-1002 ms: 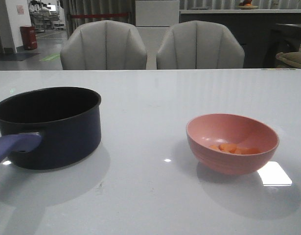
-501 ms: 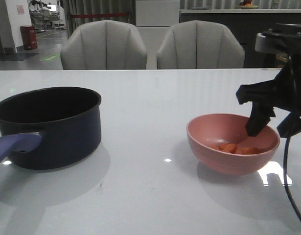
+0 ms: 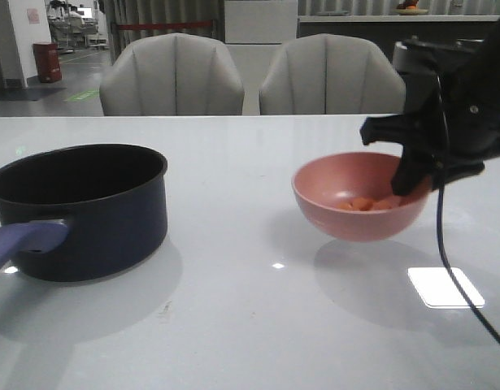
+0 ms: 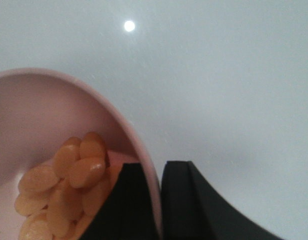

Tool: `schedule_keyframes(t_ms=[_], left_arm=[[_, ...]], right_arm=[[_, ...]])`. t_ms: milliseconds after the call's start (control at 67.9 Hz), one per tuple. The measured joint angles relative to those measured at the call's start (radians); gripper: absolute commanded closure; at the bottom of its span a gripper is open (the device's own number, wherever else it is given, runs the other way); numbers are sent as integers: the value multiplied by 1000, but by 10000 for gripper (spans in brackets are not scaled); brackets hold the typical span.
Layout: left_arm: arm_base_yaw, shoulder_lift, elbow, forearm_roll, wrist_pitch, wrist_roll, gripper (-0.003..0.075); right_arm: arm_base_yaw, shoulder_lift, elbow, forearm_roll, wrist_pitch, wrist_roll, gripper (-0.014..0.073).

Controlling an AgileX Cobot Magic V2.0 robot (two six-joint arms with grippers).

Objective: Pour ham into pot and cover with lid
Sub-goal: 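Lower the right gripper to the pink bowl rim and grasp it, then lift the pink bowl and carry it over the saucepan with right gripper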

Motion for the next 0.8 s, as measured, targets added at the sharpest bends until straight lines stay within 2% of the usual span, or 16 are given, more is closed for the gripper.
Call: schedule_keyframes(t_ms=[162,295,486,663,796], left_arm=[[0,0,0,0,0,0,95],[0,0,0,0,0,0,95],[0,0,0,0,0,0,95],[0,0,0,0,0,0,95],[0,0,0,0,0,0,95]], right_arm=[[70,-12,-96,9,6,-47,463],[190,-2,-219,9,66,-159,463],[335,63,-388,11,57,-195,463],[406,141,-446,11,-137,-198,463],[443,194,-423,11,-397,-203,463]])
